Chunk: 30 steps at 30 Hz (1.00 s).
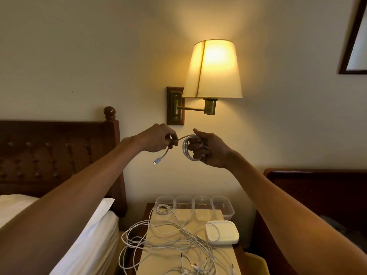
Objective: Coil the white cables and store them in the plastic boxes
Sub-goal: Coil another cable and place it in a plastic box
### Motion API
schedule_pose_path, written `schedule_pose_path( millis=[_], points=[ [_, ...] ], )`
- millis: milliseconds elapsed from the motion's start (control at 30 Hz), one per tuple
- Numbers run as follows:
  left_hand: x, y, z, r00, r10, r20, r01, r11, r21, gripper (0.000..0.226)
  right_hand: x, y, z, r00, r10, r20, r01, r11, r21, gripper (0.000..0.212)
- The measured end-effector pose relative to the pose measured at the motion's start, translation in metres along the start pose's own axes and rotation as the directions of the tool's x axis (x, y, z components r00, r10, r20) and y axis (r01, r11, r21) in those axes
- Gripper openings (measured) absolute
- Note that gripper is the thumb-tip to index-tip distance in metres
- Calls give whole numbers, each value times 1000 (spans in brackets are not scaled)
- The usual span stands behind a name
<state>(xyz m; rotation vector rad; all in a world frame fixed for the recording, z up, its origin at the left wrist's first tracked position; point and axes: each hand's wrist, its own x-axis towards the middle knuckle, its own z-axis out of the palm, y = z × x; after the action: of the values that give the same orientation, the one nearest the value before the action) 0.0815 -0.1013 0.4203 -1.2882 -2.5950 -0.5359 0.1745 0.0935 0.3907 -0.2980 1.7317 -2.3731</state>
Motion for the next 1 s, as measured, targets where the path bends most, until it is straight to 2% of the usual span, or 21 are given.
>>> schedule_pose_path(
  millis=[233, 333, 400, 467, 533, 667, 833, 900, 1000],
  points=[
    [-6, 4, 10, 955, -174, 241, 219, 960, -175, 18, 2, 0, -5, 997, -78, -7, 78, 994, 79, 40],
    [-9, 1, 13, 948, -204, 243, 282, 894, -348, 18, 2, 1, -6, 995, -93, -27, 96, 991, 97, 39],
    [-9, 1, 15, 964, -198, 177, 263, 799, -541, 19, 2, 3, -7, 993, -109, -53, 115, 986, 121, 38],
    [-7, 6, 16, 972, -218, 89, 214, 655, -725, 19, 2, 3, -7, 987, -133, -91, 145, 980, 139, 37],
    [-4, 14, 19, 966, -259, 29, 168, 532, -830, 18, 3, 3, -6, 979, -155, -130, 174, 973, 151, 38],
    [1, 28, 23, 948, -319, 3, 136, 397, -908, 18, 8, 6, -5, 955, -196, -223, 233, 960, 156, 40],
    [3, 36, 24, 937, -348, 45, 153, 289, -945, 18, 13, 7, -5, 908, -237, -345, 287, 952, 101, 42],
    [4, 37, 24, 931, -362, 55, 165, 279, -946, 18, 14, 8, -5, 892, -255, -374, 303, 950, 77, 43],
    [5, 39, 26, 914, -405, 31, 172, 317, -933, 19, 16, 9, -5, 880, -265, -394, 319, 944, 77, 43]
  ],
)
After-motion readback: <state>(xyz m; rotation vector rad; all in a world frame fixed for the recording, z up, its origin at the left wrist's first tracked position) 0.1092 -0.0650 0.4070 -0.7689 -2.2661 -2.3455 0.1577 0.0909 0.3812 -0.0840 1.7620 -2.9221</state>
